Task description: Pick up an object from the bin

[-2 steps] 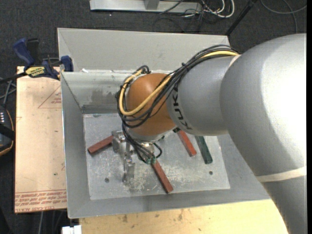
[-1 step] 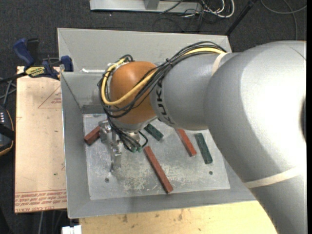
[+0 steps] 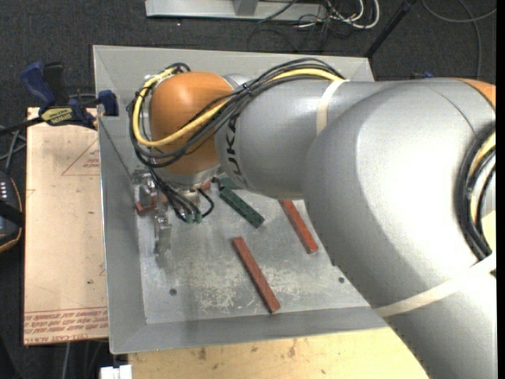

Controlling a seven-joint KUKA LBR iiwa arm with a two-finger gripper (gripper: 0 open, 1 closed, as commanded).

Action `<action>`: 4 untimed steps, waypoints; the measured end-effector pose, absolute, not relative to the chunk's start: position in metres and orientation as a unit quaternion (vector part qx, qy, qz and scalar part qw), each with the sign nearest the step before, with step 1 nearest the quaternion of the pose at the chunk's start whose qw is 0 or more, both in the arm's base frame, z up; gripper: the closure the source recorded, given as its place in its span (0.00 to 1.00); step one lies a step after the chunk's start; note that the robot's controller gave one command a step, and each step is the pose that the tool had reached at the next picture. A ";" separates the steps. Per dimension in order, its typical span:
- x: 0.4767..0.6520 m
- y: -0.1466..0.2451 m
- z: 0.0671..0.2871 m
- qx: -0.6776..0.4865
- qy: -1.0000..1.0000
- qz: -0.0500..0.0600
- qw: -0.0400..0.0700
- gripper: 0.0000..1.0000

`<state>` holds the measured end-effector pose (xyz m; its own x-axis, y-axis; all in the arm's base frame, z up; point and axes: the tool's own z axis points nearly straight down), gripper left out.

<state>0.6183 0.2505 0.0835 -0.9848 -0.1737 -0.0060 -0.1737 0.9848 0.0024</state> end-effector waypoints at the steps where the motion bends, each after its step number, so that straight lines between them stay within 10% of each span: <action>1: 0.623 0.246 0.073 -0.083 0.997 0.002 0.003 1.00; 2: 0.623 0.246 0.073 -0.083 0.997 0.002 0.003 1.00; 3: 0.625 0.234 0.119 -0.072 0.997 0.001 -0.002 1.00; 4: 0.602 0.233 0.228 -0.056 0.998 0.001 0.002 1.00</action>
Offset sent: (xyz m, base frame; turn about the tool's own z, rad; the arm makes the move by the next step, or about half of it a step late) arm 0.0000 0.0000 0.0000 0.0000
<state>0.6018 0.2325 0.2279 -0.9937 -0.1124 -0.0031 -0.1124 0.9937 0.0017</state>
